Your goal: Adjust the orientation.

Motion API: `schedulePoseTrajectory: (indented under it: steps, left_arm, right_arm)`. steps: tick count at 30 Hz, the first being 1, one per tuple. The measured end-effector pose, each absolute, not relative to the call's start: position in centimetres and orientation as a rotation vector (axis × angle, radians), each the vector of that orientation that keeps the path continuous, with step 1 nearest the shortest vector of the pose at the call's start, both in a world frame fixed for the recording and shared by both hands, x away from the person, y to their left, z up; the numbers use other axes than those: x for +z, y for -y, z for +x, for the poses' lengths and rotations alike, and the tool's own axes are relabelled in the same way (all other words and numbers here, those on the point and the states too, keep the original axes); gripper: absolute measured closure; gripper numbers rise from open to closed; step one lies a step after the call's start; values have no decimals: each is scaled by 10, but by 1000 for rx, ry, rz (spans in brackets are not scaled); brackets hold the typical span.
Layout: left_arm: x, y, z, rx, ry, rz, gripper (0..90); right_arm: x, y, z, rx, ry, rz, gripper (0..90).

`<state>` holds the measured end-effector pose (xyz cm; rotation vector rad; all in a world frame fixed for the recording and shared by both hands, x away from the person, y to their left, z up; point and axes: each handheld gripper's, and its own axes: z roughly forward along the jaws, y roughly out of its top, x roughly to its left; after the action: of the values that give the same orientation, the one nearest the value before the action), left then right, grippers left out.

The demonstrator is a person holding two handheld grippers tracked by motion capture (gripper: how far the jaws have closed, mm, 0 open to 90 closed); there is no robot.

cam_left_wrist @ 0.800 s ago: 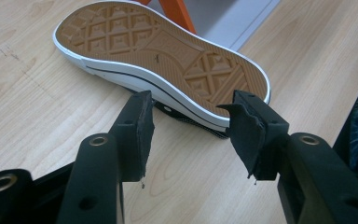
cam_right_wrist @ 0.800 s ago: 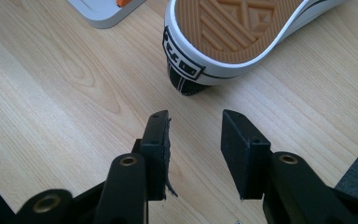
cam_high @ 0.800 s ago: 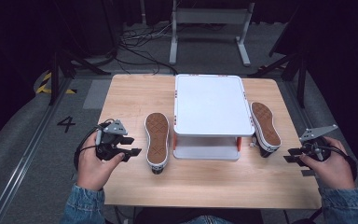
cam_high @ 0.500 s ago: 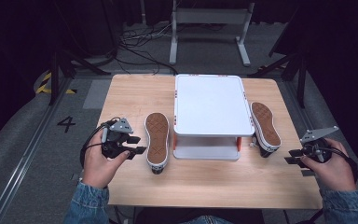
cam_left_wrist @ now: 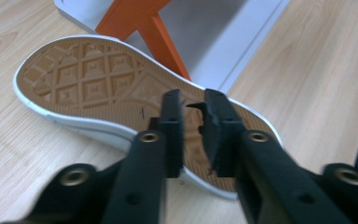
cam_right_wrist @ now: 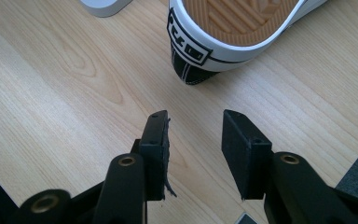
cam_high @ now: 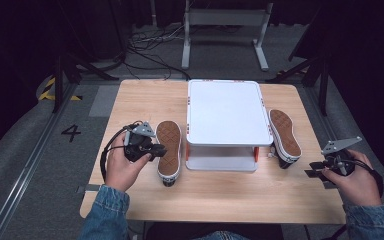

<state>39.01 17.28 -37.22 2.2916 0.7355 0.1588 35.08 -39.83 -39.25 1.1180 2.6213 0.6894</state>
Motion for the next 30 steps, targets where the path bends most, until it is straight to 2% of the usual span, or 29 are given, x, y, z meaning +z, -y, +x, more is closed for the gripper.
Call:
schedulePoseTrajectory:
  steps: [2,6,11,14,24,30]
  left_arm:
    - [-379,-170,397,154,-741,2274,881]
    - [-388,-164,405,156,-734,2304,895]
    - [-399,-164,411,127,-772,2337,892]
    - [-405,-176,412,84,-812,2291,893]
    - [-407,-204,404,135,-930,2339,888]
    - [-417,-233,401,144,-1072,2330,820]
  right_arm:
    - [-393,398,351,687,-2626,1116,621]
    - [-393,397,351,688,-2630,1118,619]
    - [-394,397,351,690,-2628,1119,617]
    - [-393,398,351,691,-2626,1113,614]
    - [-394,396,352,688,-2635,1105,610]
    - [-395,392,355,687,-2645,1094,609]
